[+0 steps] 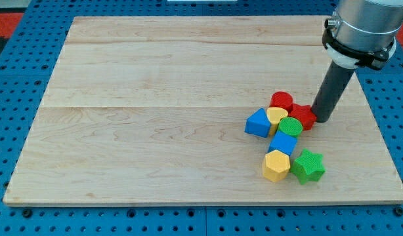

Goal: Adjust the red circle to the top right of the green circle

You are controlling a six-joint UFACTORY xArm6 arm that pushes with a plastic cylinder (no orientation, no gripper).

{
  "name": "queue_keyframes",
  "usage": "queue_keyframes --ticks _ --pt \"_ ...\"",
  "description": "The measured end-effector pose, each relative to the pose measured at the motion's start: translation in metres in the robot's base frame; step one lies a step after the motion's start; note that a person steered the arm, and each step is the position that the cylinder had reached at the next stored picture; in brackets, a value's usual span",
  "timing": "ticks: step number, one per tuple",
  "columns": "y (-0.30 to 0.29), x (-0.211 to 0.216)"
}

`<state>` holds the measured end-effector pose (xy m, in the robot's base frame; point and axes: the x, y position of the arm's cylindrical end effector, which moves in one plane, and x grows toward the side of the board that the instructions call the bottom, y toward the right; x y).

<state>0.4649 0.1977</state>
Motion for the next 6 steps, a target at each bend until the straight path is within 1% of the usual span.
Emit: queue_keyframes --ticks 1,2,3,4,5,6 --pt "0.003 -0.033" --pt "-0.034 -0.047" --pt "-0.048 -0.053" --pt "-0.048 -0.031" --pt "-0.052 -0.022" --pt "-0.051 -0.022"
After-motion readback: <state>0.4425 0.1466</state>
